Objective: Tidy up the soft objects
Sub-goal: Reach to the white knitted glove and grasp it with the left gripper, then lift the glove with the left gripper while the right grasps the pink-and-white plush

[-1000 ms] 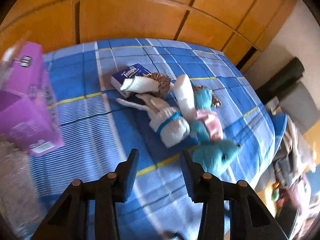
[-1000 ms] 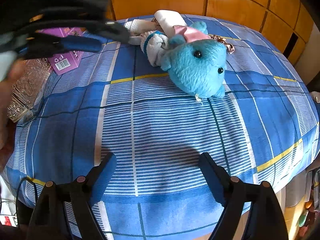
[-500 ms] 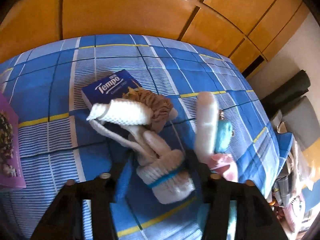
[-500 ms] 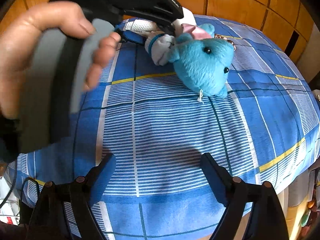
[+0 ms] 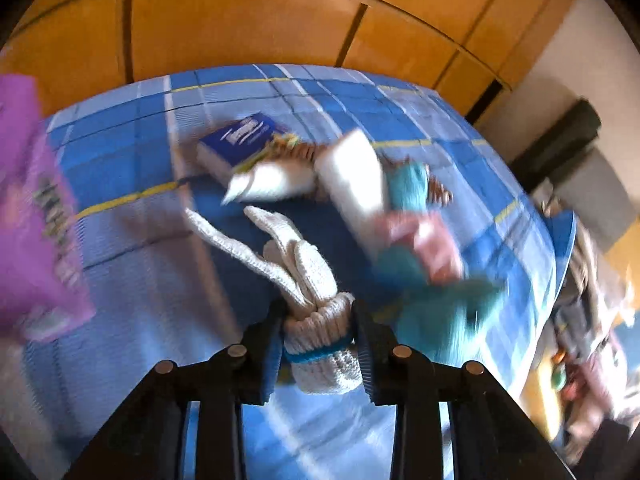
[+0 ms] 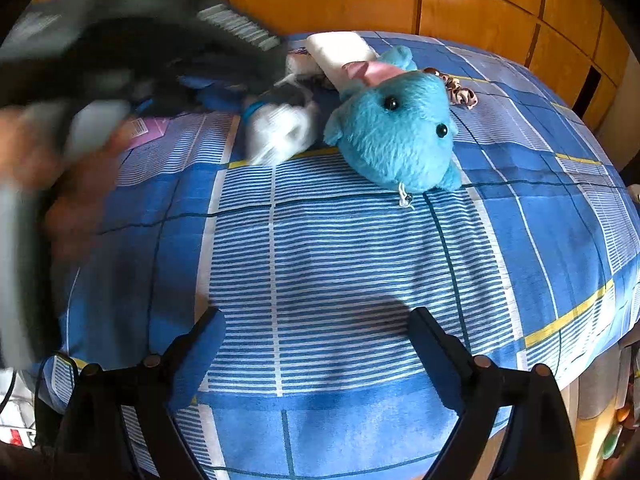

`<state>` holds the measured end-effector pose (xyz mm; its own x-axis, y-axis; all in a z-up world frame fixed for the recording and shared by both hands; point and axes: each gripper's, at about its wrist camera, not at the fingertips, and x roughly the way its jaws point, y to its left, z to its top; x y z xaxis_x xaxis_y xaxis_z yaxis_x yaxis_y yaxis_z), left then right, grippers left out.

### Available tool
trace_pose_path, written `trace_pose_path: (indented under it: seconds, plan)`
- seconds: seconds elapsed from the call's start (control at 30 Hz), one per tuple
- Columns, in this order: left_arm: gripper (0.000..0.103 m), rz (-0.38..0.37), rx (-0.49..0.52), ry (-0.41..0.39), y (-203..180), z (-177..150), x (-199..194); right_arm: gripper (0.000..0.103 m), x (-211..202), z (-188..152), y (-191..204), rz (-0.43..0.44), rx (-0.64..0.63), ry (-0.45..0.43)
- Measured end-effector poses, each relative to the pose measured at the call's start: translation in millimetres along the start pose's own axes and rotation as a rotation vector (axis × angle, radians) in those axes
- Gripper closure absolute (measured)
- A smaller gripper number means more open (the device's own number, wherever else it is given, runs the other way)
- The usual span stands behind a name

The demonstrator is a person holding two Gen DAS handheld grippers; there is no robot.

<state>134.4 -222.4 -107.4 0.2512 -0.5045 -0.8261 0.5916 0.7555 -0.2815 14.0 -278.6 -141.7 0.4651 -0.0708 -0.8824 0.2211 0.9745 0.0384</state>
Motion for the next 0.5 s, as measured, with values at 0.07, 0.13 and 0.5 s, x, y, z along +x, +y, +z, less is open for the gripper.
trace_pose_path:
  seconds: [0.07,0.13,0.5]
  plan:
    - [0.070,0.009,0.020,-0.005,4,-21,-14,0.008,0,-3,2,0.001,-0.016,0.005]
    - [0.070,0.014,0.025,-0.011,7,-36,-24,0.008,-1,-5,4,0.006,-0.024,0.010]
    - [0.069,-0.048,0.006,-0.048,27,-61,-35,0.045,-58,39,-18,0.040,-0.173,-0.139]
